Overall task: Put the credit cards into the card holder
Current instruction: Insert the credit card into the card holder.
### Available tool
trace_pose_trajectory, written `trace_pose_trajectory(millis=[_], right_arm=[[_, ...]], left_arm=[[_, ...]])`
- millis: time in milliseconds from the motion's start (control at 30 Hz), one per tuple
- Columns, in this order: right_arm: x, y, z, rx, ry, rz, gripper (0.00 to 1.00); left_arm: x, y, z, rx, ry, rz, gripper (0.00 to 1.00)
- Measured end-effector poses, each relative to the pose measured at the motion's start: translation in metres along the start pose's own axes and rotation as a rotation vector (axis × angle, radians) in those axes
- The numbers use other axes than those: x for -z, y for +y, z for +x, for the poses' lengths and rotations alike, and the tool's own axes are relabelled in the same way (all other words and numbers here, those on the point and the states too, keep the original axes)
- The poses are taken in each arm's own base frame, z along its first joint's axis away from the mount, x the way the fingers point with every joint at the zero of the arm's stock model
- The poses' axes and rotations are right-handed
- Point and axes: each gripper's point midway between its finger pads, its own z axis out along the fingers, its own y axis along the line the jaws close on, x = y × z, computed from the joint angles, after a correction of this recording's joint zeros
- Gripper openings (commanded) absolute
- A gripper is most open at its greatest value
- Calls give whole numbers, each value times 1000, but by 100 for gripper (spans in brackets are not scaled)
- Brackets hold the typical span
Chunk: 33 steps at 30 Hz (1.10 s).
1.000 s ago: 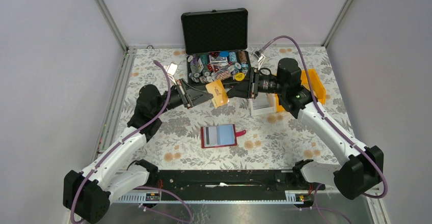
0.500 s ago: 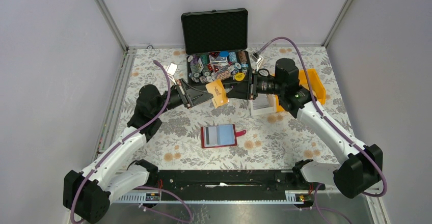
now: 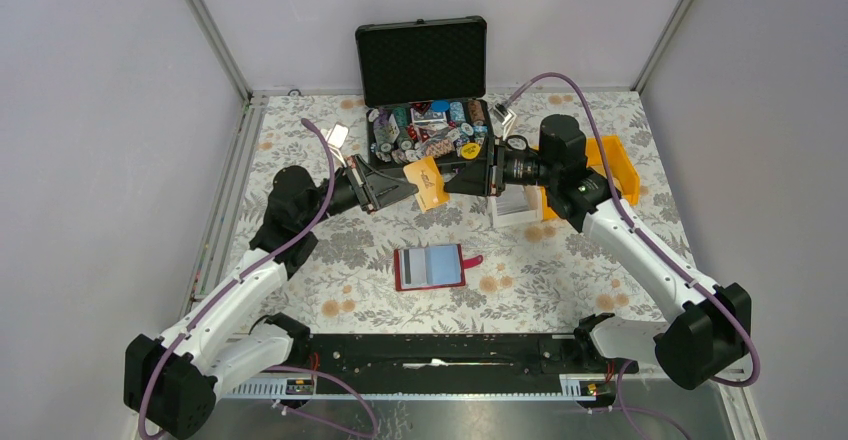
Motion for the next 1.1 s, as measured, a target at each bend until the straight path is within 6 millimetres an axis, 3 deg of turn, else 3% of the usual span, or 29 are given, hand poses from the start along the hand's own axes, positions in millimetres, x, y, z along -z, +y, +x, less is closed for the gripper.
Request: trace_pose_trajectory(millis=[467, 1100], right_arm=[[-2, -2, 2, -6, 7, 3, 26], [-17, -21, 10, -13, 48, 59, 25]], left_arm=[[1, 7, 2, -3, 12, -38, 0], [3, 24, 1, -55, 56, -186, 0]])
